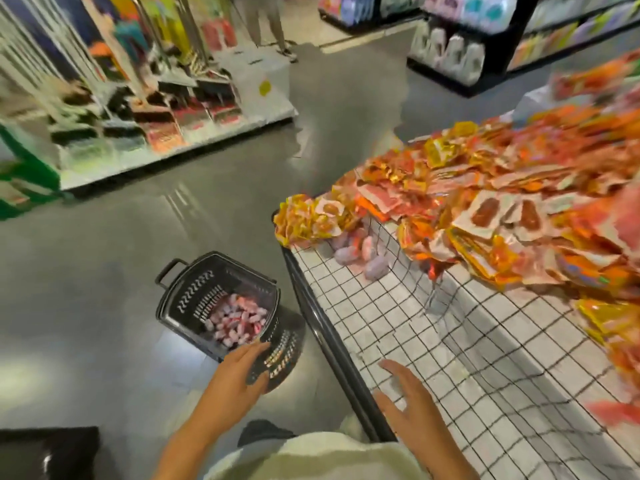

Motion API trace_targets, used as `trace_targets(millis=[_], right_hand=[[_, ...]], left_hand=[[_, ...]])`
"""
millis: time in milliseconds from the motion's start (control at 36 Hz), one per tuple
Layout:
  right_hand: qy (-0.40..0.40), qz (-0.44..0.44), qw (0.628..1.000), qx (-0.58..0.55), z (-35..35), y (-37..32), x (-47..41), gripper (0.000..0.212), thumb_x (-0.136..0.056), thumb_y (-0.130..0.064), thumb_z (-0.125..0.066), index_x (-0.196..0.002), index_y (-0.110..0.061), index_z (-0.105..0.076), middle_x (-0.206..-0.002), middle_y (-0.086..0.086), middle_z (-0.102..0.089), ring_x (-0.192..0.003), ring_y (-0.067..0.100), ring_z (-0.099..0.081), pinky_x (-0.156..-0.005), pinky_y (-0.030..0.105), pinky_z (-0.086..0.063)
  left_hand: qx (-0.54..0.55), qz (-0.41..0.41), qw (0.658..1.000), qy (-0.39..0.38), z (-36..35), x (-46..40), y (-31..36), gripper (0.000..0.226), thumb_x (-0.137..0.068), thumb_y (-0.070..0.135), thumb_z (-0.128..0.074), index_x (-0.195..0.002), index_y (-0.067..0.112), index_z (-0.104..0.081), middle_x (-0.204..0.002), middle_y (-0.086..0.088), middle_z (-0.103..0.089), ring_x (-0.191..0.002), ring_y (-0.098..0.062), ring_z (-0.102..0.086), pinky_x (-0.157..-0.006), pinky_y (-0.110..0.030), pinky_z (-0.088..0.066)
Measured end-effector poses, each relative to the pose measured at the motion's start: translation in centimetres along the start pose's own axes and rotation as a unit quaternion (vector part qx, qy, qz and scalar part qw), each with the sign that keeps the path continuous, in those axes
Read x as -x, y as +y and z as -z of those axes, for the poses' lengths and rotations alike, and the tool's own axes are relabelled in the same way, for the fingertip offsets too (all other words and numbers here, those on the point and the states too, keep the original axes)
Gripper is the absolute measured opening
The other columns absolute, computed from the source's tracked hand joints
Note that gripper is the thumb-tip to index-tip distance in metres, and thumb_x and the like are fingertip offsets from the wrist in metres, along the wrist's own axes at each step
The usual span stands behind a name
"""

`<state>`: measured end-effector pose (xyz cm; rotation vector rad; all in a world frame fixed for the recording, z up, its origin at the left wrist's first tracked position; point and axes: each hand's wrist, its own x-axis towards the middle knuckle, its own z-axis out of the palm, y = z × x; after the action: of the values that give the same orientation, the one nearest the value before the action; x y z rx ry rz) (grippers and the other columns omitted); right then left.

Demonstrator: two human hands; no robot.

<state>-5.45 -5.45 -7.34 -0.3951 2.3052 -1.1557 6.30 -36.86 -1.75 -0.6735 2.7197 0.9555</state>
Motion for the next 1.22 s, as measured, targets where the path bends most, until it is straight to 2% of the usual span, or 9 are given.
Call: trace_targets(millis=[139, 333, 444, 611, 750, 806, 917, 1000, 1222], right_hand=[[-0.054, 0.028, 0.998, 0.036, 1.8, -1.1, -5.0, 0.042, -0.096, -0.052, -0.061, -0.126, -0.069, -0.037, -0.139, -0.045, -0.034, -0.132, -0.003, -0.045, -0.108, 0.021, -0.04], [-0.031, 0.022, 0.999, 0.018, 3.3, -3.3, -10.0, 0.04, -0.095, -0.05, -0.062, -0.127, -0.066, -0.043, -0.141, -0.03, -0.046, -0.129, 0.0, -0.05, -0.103, 0.023, -0.047], [-0.002, 0.008, 1.0, -0.02, 2.7, -5.3, -12.5, 0.041, -0.093, -0.052, -0.063, -0.128, -0.065, -0.045, -0.134, -0.047, -0.044, -0.128, -0.009, -0.047, -0.103, 0.017, -0.04], [0.072, -0.025, 0.992, -0.098, 1.7, -10.8, -18.8, 0.052, -0.092, -0.037, -0.072, -0.138, -0.046, -0.049, -0.137, -0.027, -0.055, -0.129, -0.006, -0.051, -0.106, 0.019, -0.041], [0.165, -0.044, 0.977, -0.129, 1.1, -16.4, -25.5, 0.048, -0.092, -0.037, -0.073, -0.13, -0.051, -0.048, -0.122, -0.042, -0.054, -0.111, -0.028, -0.048, -0.088, -0.003, -0.037], [0.195, -0.062, 0.968, -0.142, 0.8, -17.9, -28.1, 0.051, -0.087, -0.045, -0.076, -0.131, -0.045, -0.05, -0.118, -0.037, -0.06, -0.113, -0.018, -0.054, -0.092, 0.004, -0.04], [0.215, -0.119, 0.95, -0.195, -0.1, -19.2, -32.2, 0.086, -0.08, -0.046, -0.084, -0.15, -0.02, -0.041, -0.144, -0.002, -0.056, -0.136, 0.018, -0.052, -0.115, 0.043, -0.041], [0.255, -0.169, 0.931, -0.2, -1.5, -19.9, -34.2, 0.099, -0.07, -0.048, -0.09, -0.151, -0.021, -0.039, -0.143, -0.001, -0.058, -0.132, 0.019, -0.055, -0.113, 0.045, -0.044], [0.373, -0.25, 0.89, -0.085, -4.8, -21.8, -36.8, 0.121, -0.059, -0.049, -0.094, -0.154, -0.02, -0.026, -0.148, 0.003, -0.05, -0.134, 0.027, -0.047, -0.106, 0.037, -0.04]], left_hand=[[0.005, -0.007, 1.0, -0.001, 0.5, -3.8, 2.2, 0.053, -0.1, 0.036, -0.056, -0.15, 0.03, -0.04, -0.156, 0.009, -0.037, -0.143, -0.009, -0.032, -0.119, -0.029, -0.027], [0.017, -0.009, 1.0, -0.016, 1.0, -8.4, 2.5, 0.053, -0.1, 0.035, -0.056, -0.15, 0.028, -0.039, -0.155, 0.009, -0.034, -0.146, -0.01, -0.027, -0.116, -0.019, -0.017], [0.021, -0.024, 0.999, -0.029, 1.8, -11.7, 1.2, 0.053, -0.099, 0.031, -0.059, -0.149, 0.024, -0.043, -0.153, 0.006, -0.039, -0.143, -0.011, -0.032, -0.116, -0.021, -0.019], [0.035, -0.077, 0.996, -0.041, 3.8, -19.3, -1.3, 0.053, -0.098, 0.03, -0.061, -0.148, 0.025, -0.043, -0.156, 0.005, -0.038, -0.145, -0.011, -0.03, -0.121, -0.028, -0.022], [0.068, -0.159, 0.985, 0.002, 6.7, -26.7, -1.8, 0.053, -0.096, 0.026, -0.062, -0.147, 0.021, -0.047, -0.153, 0.001, -0.039, -0.144, -0.015, -0.031, -0.12, -0.04, -0.029], [0.071, -0.19, 0.979, 0.023, 7.8, -29.6, -1.8, 0.053, -0.095, 0.032, -0.058, -0.145, 0.017, -0.049, -0.152, -0.004, -0.041, -0.143, -0.022, -0.033, -0.118, -0.044, -0.03], [0.041, -0.232, 0.972, 0.023, 8.9, -34.2, -1.4, 0.059, -0.096, 0.036, -0.054, -0.151, 0.019, -0.041, -0.16, -0.01, -0.029, -0.147, -0.032, -0.025, -0.12, -0.047, -0.023], [0.008, -0.228, 0.974, -0.014, 8.7, -36.8, -1.3, 0.059, -0.097, 0.05, -0.042, -0.151, 0.026, -0.041, -0.165, -0.014, -0.015, -0.151, -0.041, -0.011, -0.123, -0.052, -0.013], [-0.022, -0.241, 0.966, -0.09, 7.1, -39.4, -1.6, 0.049, -0.098, 0.03, -0.059, -0.146, 0.034, -0.048, -0.166, -0.012, 0.002, -0.152, -0.04, 0.004, -0.123, -0.056, -0.014]])
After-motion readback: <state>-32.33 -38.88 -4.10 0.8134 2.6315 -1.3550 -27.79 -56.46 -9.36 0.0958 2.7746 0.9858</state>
